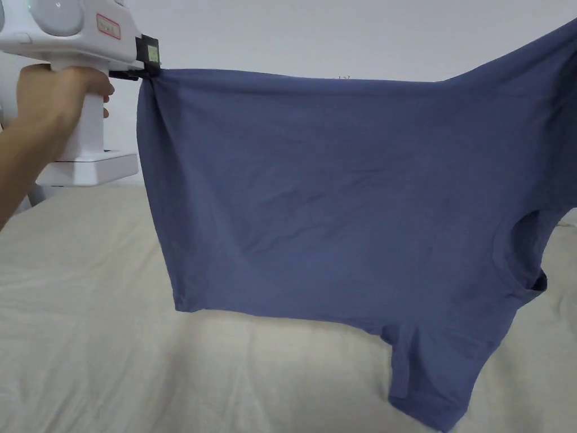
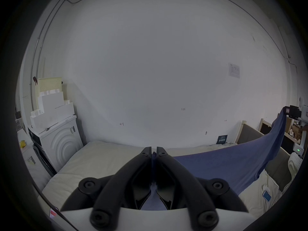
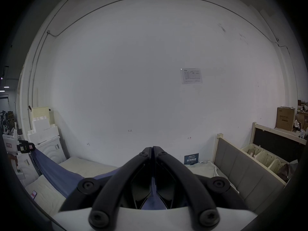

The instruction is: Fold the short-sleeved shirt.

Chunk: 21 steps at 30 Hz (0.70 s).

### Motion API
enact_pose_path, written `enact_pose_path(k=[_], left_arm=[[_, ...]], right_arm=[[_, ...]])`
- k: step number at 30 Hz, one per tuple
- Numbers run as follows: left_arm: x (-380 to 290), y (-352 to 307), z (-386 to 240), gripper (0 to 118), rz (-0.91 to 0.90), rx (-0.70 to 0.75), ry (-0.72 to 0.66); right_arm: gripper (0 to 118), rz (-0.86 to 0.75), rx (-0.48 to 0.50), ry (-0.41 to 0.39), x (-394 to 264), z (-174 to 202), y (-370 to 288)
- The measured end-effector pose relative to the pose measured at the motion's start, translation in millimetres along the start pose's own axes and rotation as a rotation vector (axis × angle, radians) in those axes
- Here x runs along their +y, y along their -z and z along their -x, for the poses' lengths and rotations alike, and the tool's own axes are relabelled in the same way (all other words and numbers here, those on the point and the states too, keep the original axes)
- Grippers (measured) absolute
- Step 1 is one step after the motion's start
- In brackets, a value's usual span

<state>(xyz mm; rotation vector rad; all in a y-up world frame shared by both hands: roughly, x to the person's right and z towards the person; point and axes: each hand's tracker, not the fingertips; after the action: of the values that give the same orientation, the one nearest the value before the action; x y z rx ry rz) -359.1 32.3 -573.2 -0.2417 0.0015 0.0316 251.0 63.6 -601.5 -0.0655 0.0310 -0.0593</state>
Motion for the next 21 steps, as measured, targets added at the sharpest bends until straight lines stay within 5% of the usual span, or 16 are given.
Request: enact_pose_path(k=[21], left_arm=[[-248.3,86.8,17.1,1,0.376,-0.001,-0.077]], right_arm=[[0,0.391,-0.017,0.058,-276.2,-74.3,62.0]])
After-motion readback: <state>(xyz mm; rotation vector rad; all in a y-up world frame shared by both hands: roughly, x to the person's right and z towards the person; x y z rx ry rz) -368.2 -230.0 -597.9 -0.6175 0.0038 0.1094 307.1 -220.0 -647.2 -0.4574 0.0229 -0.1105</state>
